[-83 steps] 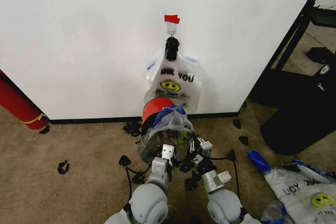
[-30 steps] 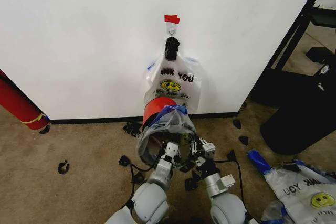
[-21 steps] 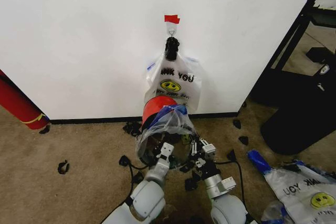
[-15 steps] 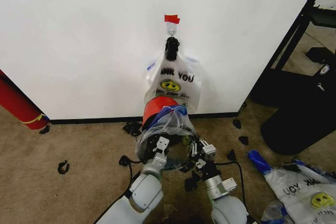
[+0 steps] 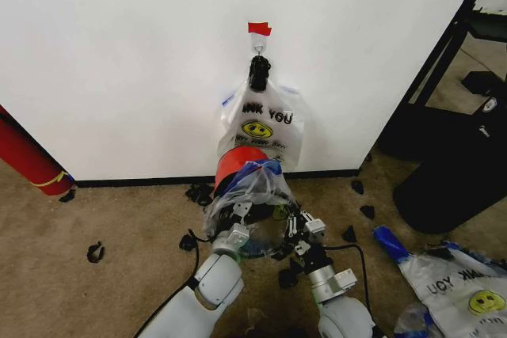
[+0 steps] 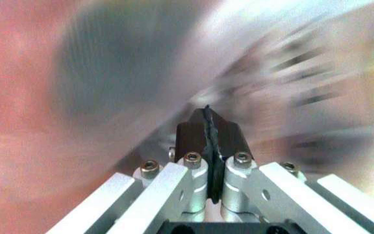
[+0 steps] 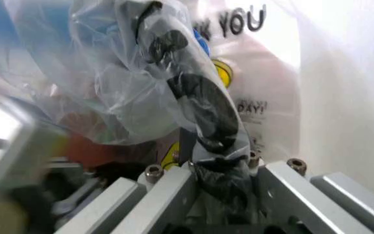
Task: Pick up the garbage bag from the wall and place it over the trash bin.
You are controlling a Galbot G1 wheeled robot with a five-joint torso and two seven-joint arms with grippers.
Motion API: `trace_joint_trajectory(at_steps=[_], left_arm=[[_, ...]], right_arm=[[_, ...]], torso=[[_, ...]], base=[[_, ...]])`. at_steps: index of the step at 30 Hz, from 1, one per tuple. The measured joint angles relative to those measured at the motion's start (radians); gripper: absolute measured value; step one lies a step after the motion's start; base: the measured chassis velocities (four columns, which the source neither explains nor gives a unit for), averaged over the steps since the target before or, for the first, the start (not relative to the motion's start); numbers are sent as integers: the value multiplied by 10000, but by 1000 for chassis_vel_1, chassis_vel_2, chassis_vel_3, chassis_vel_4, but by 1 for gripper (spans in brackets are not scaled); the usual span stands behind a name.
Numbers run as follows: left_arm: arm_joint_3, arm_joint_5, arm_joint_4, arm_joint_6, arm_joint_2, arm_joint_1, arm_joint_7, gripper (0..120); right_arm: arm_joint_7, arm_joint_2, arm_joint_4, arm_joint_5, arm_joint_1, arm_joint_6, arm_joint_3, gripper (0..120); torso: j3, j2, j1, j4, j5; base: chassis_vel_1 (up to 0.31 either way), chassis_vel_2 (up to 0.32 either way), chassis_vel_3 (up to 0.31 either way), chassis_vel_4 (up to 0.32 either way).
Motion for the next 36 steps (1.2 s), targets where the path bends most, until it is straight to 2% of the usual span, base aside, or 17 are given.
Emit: trace_joint_trajectory(at_steps=[3,5,9,10,11,13,14,15,16,18,22,25,26,28,33,36], left_arm=[[149,-398,-501,-178,209,385,634,0],[151,-414,-532,-195,225,413,680,0],[-72,-667,-1101,-877,648,959,1913,0],[-277,-955,-1468,-1244,915,1179,2638,0],[-277,-955,-1468,-1244,915,1179,2638,0],[-674,-1485,-2021,-1711,1471,1481,3724,0],[-1193,-1820,-2453,-2340,2043,1640,4811,10],[-1484,-1933,-2577,-2715,2305,1659,5150,16],[-1528,-1953,-2597,-2759,2340,1659,5190,16],[-2024,-2340,-2987,-2946,2720,1622,5376,30],[-2317,-2827,-3463,-2803,3038,1520,5215,39],[-2478,-3311,-3818,-2690,3212,1415,5108,52],[-2512,-3465,-3841,-2645,3228,1381,5053,57],[-2520,-3562,-3840,-2618,3229,1365,5031,59],[-2447,-4717,-3582,-2328,3116,1328,4888,83],[-2420,-5200,-3552,-2111,3101,1334,4762,89]], right_arm=[[-13,296,-599,34,343,71,28,0],[-14,321,-641,47,369,71,33,0],[-53,590,-1262,1057,954,-101,202,0],[-114,517,-1404,2155,1161,-428,283,0],[-114,517,-1404,2155,1161,-428,283,0],[-411,188,-1430,4169,1294,-1145,468,0],[-854,-302,-1254,6578,1228,-2001,760,0],[-1055,-489,-1202,7355,1156,-2262,912,0],[-1101,-532,-1197,7494,1136,-2314,948,0],[-1421,-837,-1119,8228,943,-2594,1183,0],[-1760,-1017,-1059,8334,782,-2653,1301,0],[-2179,-1145,-1079,8107,670,-2543,1388,0],[-2287,-1164,-1086,7992,631,-2489,1423,0],[-2351,-1171,-1086,7922,603,-2455,1443,0],[-2925,-1147,-1067,7412,369,-2185,1533,0],[-3108,-1132,-1068,7255,299,-2072,1555,0]], torso=[[0,0,0,2,0],[0,0,0,2,0],[0,0,0,4,1],[0,0,0,3,0],[0,0,0,3,0],[1,0,0,3,1],[0,0,0,2,0],[0,0,0,2,0],[0,0,0,1,0],[0,0,0,1,-1],[0,0,0,1,1],[0,0,0,1,1],[0,0,0,1,1],[0,0,0,1,1],[0,0,0,1,0],[0,0,0,1,1]], base=[[0,0,0,0],[0,0,0,0],[0,0,0,0],[0,0,0,0],[0,0,0,0],[0,0,0,0],[0,0,0,0],[0,0,0,0],[0,0,0,0],[0,0,0,0],[0,0,0,0],[0,0,0,0],[0,0,0,0],[0,0,0,0],[0,0,0,0],[0,0,0,0]])
